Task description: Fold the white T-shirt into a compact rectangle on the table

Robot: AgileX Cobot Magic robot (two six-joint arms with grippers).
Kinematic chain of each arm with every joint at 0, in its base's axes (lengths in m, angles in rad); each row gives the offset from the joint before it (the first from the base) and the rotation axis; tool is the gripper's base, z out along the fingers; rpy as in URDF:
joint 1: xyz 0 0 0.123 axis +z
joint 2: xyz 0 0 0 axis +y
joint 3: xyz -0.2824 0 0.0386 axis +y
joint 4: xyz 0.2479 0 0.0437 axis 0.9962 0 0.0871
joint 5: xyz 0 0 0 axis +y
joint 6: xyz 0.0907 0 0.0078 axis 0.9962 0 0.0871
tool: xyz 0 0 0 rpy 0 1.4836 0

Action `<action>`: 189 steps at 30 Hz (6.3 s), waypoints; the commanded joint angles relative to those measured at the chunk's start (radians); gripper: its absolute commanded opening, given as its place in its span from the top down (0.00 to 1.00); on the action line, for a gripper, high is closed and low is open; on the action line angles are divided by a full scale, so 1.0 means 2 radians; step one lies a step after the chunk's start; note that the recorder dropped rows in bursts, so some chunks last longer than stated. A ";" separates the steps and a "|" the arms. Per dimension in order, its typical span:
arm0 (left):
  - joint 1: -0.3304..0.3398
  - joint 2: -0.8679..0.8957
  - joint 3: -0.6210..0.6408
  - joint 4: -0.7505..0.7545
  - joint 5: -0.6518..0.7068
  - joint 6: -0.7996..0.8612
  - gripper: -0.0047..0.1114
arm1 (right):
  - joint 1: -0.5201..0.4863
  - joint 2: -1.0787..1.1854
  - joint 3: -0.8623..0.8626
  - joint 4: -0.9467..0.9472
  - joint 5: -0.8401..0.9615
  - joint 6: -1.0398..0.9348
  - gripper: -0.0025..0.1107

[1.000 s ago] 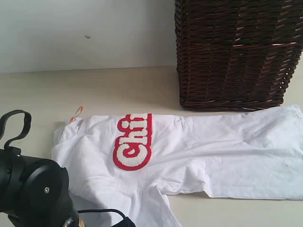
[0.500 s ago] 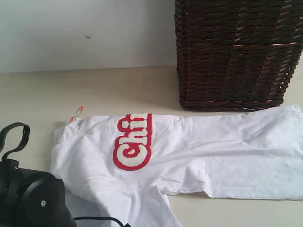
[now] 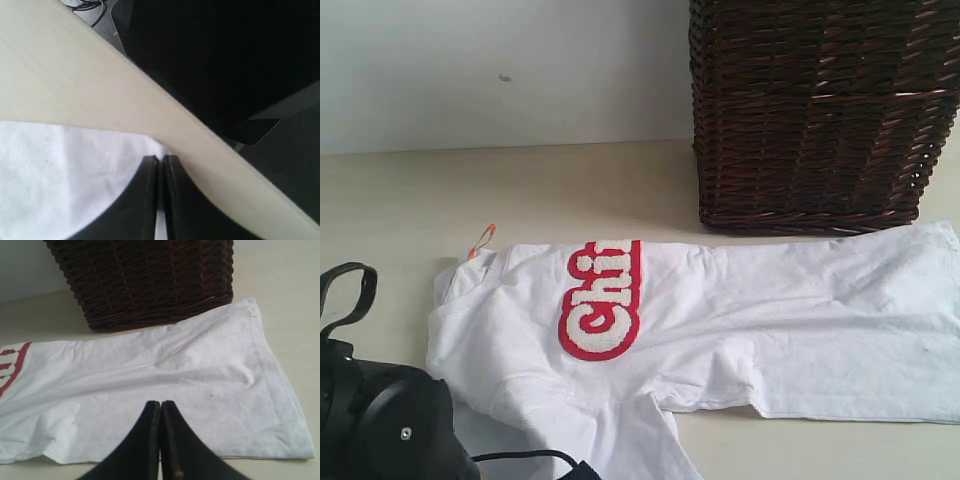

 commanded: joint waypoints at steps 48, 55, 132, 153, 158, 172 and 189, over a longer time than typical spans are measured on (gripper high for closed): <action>0.202 -0.012 -0.162 -0.228 -0.187 -0.130 0.96 | 0.001 -0.002 0.003 0.002 0.001 -0.002 0.98; 0.208 0.007 -0.184 -0.226 -0.181 -0.130 0.96 | 0.001 -0.002 0.003 0.002 0.001 -0.002 0.98; 0.146 0.008 0.019 -0.078 0.015 0.045 0.83 | 0.001 -0.002 0.003 0.002 0.001 -0.002 0.98; 0.081 0.027 0.029 0.049 -0.045 0.026 0.96 | 0.001 -0.002 0.003 0.002 0.001 -0.002 0.98; 0.083 0.007 0.029 0.048 -0.046 -0.022 0.96 | 0.001 -0.002 0.003 0.002 0.001 -0.002 0.98; 0.114 -0.075 0.027 -0.008 -0.028 -0.035 0.96 | 0.001 -0.002 0.003 0.002 0.001 -0.002 0.98; 0.183 -0.090 -0.068 -0.190 -0.199 -0.002 0.96 | 0.001 -0.002 0.003 0.002 0.001 -0.002 0.98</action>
